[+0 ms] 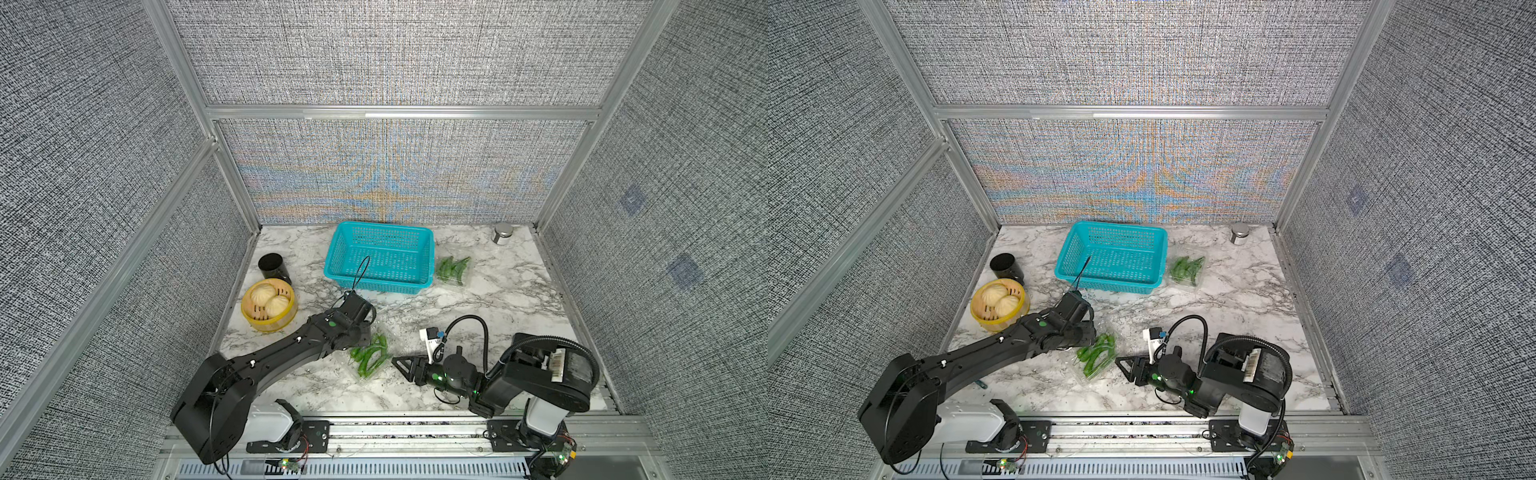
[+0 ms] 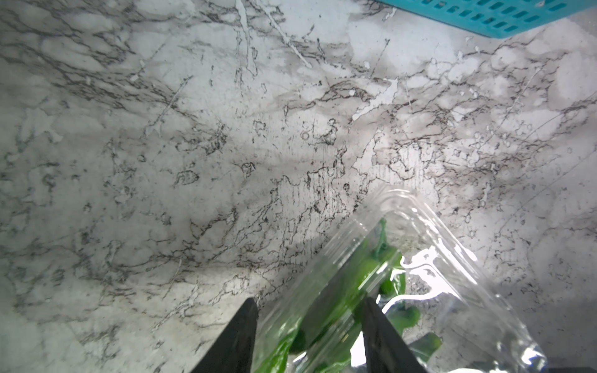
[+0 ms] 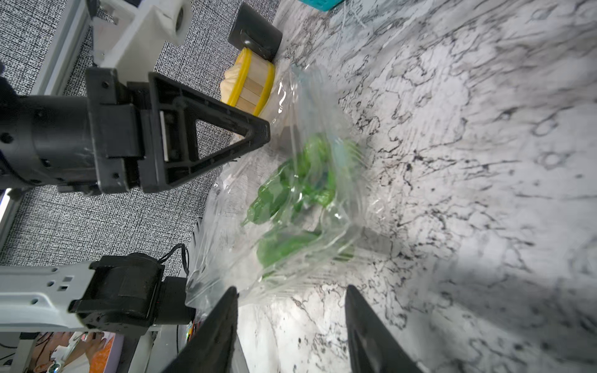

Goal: Take small green peppers out of containers
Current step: Adjust the packing box at the center of the board.

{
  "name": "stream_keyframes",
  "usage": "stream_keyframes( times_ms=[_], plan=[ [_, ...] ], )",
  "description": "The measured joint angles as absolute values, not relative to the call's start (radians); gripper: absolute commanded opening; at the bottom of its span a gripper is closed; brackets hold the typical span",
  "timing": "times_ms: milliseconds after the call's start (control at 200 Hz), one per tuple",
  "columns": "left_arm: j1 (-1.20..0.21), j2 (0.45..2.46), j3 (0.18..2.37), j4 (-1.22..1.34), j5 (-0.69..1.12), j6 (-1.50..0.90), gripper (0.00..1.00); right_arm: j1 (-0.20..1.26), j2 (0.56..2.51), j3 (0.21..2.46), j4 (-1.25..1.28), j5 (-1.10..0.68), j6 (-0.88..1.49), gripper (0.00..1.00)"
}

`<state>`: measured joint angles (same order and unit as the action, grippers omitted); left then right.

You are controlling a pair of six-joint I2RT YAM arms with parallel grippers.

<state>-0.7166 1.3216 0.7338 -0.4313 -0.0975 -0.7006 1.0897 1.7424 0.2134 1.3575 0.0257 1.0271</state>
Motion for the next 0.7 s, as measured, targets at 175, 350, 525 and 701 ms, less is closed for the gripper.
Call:
stream_keyframes(
  times_ms=[175,350,525,701],
  plan=[
    [-0.717,1.317,0.720,-0.413,-0.098,-0.711,0.52,1.090,1.782,0.232,1.365,0.028,1.043,0.53],
    [-0.717,1.315,0.702,-0.385,-0.093,-0.734,0.48,1.093,1.797,0.229,1.364,0.039,1.059,0.51],
    [-0.717,1.317,0.698,-0.374,-0.081,-0.741,0.47,1.093,1.793,0.226,1.365,0.054,1.061,0.51],
    [-0.717,1.320,0.694,-0.364,-0.076,-0.743,0.47,1.092,1.810,0.249,1.365,0.061,1.063,0.51]
  ],
)
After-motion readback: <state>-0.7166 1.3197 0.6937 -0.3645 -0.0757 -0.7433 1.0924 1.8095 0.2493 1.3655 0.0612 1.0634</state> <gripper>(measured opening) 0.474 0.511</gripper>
